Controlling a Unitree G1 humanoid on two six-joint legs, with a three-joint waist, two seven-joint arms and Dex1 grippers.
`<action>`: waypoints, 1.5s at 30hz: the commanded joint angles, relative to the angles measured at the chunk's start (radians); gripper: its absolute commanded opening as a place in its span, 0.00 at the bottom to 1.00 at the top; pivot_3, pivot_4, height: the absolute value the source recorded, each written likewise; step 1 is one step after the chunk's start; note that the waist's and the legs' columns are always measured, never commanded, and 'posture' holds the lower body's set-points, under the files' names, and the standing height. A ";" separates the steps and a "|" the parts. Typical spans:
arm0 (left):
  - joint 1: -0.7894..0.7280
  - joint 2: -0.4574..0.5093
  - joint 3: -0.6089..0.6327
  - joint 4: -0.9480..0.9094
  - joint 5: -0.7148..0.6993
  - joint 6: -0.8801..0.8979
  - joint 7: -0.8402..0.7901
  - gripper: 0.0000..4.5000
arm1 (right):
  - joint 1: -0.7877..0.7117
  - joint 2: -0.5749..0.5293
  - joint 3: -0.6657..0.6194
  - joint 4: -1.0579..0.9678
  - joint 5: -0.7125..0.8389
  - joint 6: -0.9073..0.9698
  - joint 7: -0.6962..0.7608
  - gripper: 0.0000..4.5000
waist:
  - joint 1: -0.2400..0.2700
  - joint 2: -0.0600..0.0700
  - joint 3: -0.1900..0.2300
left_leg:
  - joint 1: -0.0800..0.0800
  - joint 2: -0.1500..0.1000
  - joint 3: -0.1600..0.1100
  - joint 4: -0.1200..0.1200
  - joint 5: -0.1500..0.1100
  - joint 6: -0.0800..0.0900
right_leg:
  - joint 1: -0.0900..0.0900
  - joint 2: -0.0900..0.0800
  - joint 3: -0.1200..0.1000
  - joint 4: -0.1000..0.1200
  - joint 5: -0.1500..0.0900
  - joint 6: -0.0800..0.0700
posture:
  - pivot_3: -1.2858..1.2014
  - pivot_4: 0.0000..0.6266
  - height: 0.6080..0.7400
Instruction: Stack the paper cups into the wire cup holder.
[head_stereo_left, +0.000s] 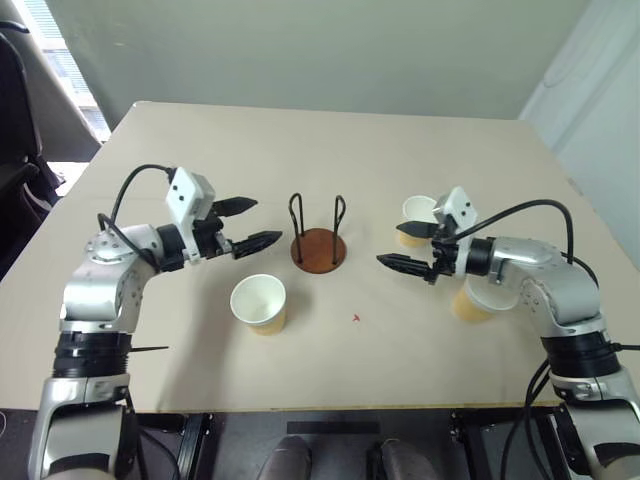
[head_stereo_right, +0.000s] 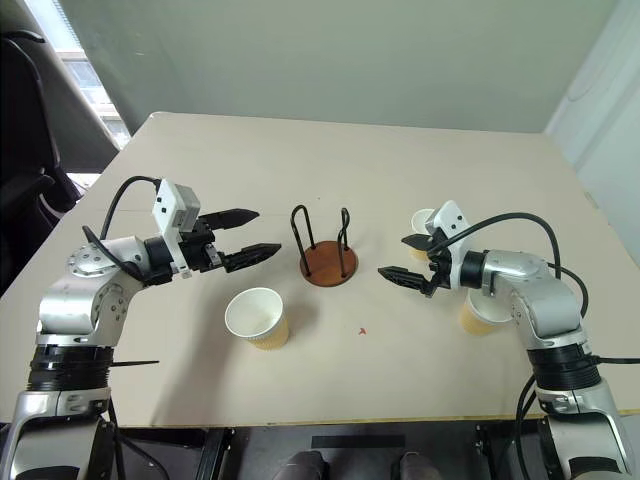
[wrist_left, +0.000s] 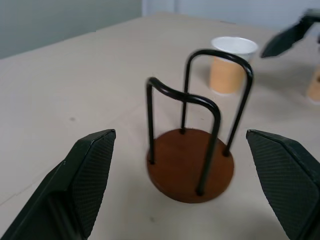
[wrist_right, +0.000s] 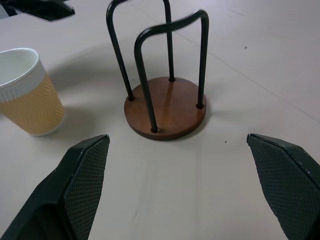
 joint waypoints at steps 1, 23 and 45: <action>-0.013 0.041 0.021 -0.013 -0.003 -0.025 -0.031 1.00 | -0.033 0.023 0.019 0.006 -0.014 -0.025 -0.010 0.99 | -0.001 0.000 0.000 | 0.000 0.000 0.000 0.000 0.000 0.000 | 0.000 0.000 0.000 0.000 0.000 0.000 | 0.52 0.24 1.00; -0.011 0.051 0.022 0.003 -0.002 -0.039 -0.030 1.00 | -0.121 0.185 0.067 0.145 -0.101 -0.087 -0.076 0.99 | -0.003 0.000 0.000 | 0.000 0.000 0.000 0.000 0.000 0.000 | -0.001 0.000 0.000 0.000 0.000 0.000 | 0.52 0.24 1.00; -0.001 0.074 0.042 -0.012 -0.058 -0.008 -0.079 1.00 | -0.162 0.285 0.110 0.222 -0.162 -0.103 -0.097 0.99 | -0.003 0.000 0.000 | -0.001 0.000 0.000 -0.001 0.000 0.000 | -0.002 0.000 0.000 0.000 0.000 0.000 | 0.52 0.24 1.00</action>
